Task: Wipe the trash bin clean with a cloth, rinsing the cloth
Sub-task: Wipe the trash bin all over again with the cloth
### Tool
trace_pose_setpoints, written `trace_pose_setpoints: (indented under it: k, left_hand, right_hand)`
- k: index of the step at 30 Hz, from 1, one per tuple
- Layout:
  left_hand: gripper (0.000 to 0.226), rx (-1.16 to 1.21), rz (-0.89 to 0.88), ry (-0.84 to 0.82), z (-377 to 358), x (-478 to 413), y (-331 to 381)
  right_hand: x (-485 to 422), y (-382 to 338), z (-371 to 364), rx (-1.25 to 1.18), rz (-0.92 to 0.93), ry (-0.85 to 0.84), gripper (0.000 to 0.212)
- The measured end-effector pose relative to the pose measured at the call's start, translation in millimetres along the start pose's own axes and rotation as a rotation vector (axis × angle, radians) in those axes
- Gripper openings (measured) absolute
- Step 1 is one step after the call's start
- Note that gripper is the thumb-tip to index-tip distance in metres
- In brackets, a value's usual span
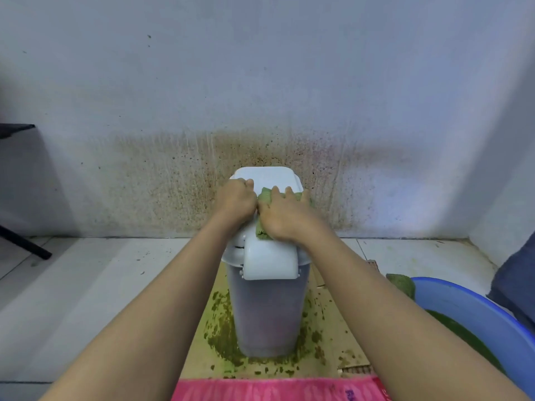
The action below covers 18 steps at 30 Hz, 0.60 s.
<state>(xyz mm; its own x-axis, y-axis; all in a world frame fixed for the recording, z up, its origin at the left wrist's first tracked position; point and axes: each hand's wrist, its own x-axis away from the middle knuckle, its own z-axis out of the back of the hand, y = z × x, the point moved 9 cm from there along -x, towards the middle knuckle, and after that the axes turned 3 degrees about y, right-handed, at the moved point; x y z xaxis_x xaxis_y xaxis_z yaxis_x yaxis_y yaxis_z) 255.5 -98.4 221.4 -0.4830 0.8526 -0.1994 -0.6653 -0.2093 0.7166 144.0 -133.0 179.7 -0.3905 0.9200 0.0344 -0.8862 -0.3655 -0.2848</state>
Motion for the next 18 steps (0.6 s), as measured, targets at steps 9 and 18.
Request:
trace_pose_setpoints:
  k: [9, 18]
  left_hand:
    - [0.024, -0.188, -0.202, -0.054, -32, -14, -14]
    - [0.034, -0.232, -0.159, -0.14, -42, -23, -23]
  right_hand:
    - [-98, 9, 18, 0.021, 0.04, 0.041, 0.079]
    - [-128, 36, 42, -0.624, 0.038, 0.137, 0.053]
